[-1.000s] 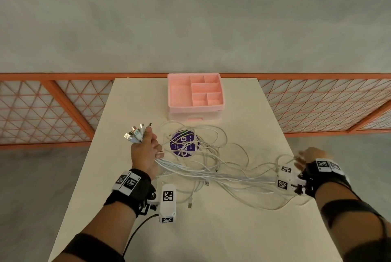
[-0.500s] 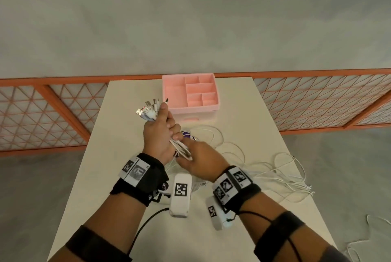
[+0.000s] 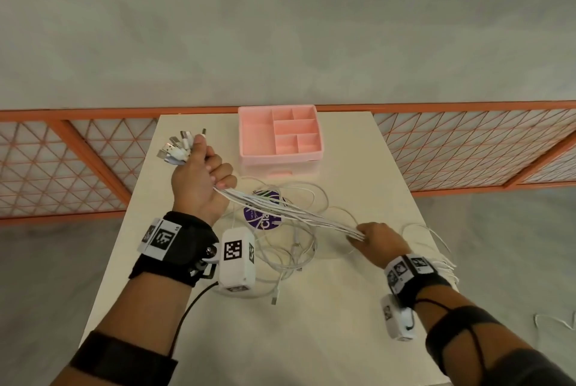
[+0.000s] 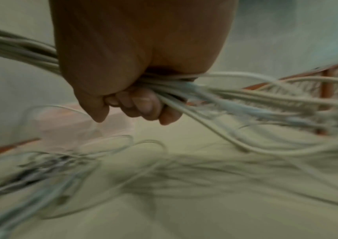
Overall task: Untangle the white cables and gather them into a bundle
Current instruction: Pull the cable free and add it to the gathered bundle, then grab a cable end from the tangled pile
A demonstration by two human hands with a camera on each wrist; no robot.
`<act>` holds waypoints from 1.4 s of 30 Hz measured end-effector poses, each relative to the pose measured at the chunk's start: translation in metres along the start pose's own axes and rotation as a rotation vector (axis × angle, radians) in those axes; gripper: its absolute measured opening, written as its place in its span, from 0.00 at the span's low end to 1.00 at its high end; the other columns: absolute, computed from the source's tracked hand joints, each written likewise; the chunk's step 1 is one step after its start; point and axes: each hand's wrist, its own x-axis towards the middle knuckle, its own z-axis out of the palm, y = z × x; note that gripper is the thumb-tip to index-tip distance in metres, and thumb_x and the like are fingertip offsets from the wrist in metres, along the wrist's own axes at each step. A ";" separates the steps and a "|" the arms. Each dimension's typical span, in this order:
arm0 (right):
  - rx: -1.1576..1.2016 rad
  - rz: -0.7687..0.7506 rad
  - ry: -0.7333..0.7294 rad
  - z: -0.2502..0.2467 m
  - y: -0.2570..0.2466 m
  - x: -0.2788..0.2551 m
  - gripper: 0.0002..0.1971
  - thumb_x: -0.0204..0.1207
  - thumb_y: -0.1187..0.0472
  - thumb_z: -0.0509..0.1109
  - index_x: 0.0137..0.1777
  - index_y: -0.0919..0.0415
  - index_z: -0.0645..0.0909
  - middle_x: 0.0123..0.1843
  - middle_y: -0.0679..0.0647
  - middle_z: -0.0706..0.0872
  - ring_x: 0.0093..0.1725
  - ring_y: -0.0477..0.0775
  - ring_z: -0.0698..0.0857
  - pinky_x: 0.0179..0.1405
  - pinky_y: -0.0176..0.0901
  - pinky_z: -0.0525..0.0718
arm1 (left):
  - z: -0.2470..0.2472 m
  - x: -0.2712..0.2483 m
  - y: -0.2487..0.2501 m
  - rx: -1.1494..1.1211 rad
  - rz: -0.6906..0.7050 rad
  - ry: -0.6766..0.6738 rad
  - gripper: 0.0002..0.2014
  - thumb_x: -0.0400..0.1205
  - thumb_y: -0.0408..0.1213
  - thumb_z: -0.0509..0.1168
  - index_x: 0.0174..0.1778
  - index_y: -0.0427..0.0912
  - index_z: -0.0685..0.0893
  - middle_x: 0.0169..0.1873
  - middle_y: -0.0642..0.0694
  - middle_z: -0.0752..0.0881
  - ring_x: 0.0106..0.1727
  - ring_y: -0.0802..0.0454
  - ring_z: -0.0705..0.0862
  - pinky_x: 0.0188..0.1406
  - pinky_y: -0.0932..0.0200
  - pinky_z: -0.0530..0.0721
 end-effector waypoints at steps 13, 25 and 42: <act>-0.077 0.338 0.463 -0.083 0.126 0.007 0.13 0.81 0.64 0.64 0.34 0.55 0.77 0.26 0.55 0.82 0.28 0.59 0.83 0.33 0.49 0.85 | -0.061 -0.010 -0.095 0.589 -0.246 0.004 0.20 0.88 0.49 0.64 0.31 0.48 0.71 0.21 0.52 0.65 0.18 0.56 0.62 0.16 0.66 0.62; -0.285 0.517 -0.170 0.040 0.149 -0.018 0.23 0.78 0.41 0.67 0.67 0.53 0.81 0.64 0.60 0.76 0.63 0.67 0.81 0.67 0.53 0.80 | -0.078 -0.026 -0.094 0.589 -0.292 0.004 0.23 0.88 0.45 0.63 0.29 0.52 0.63 0.21 0.53 0.61 0.19 0.57 0.57 0.20 0.68 0.56; 0.678 -0.404 -0.084 -0.021 -0.161 -0.003 0.32 0.73 0.34 0.69 0.75 0.46 0.74 0.65 0.47 0.84 0.64 0.45 0.84 0.67 0.43 0.79 | -0.040 -0.039 -0.096 0.867 -0.205 -0.234 0.12 0.90 0.30 0.54 0.40 0.40 0.74 0.21 0.47 0.67 0.19 0.54 0.65 0.20 0.63 0.64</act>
